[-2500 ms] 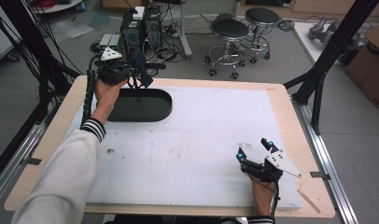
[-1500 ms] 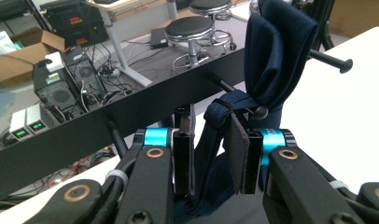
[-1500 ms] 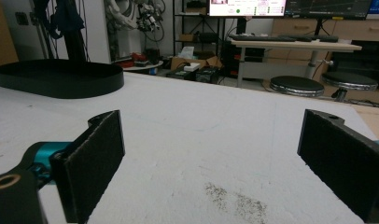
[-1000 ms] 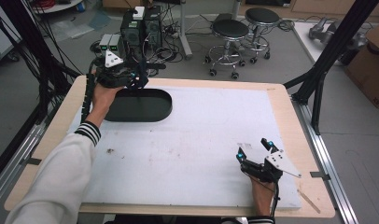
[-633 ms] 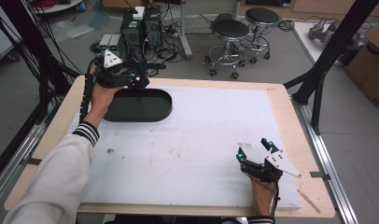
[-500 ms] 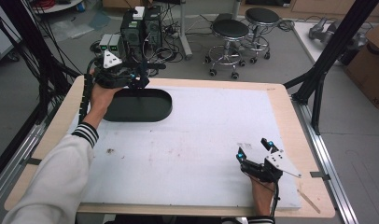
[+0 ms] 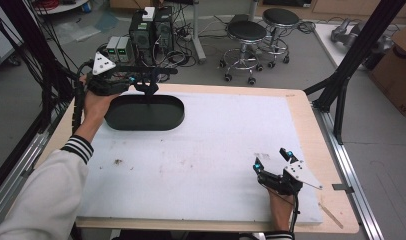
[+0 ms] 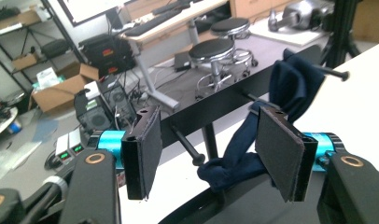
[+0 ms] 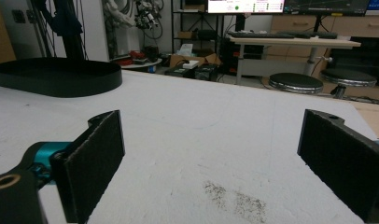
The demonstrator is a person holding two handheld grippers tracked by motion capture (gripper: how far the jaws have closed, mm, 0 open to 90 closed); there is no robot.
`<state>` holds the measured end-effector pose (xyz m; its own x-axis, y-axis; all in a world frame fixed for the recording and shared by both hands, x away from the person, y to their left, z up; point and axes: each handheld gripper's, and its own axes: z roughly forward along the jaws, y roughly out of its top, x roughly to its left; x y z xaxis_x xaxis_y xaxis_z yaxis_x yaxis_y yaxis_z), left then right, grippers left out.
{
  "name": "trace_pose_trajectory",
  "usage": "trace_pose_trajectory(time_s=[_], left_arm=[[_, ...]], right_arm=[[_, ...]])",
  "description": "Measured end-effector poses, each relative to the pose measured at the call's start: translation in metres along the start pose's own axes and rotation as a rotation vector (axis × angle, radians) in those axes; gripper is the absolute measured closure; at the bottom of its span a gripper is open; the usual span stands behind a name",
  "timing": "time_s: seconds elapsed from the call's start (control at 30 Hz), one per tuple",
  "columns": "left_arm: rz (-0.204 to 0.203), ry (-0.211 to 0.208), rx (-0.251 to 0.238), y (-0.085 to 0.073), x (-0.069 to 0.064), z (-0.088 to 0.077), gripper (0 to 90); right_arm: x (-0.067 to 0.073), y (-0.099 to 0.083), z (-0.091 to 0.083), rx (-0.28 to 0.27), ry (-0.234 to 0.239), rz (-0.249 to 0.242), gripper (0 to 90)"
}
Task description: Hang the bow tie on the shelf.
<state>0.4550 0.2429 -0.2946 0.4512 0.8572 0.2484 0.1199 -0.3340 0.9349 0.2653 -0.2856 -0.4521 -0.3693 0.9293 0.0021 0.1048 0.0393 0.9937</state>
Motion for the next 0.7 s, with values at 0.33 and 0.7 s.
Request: trace_pose_trajectory(time_s=[0.33,0.7], left_arm=[[-0.043,-0.102,-0.112,-0.018,-0.011,-0.041,39.1],[-0.045,-0.257,-0.249,-0.058,-0.051,-0.104,36.2]], right_arm=[[-0.001,0.0,0.0,-0.009,0.004,-0.004,6.3],[0.0,0.0,-0.001,-0.01,0.007,-0.007,6.2]])
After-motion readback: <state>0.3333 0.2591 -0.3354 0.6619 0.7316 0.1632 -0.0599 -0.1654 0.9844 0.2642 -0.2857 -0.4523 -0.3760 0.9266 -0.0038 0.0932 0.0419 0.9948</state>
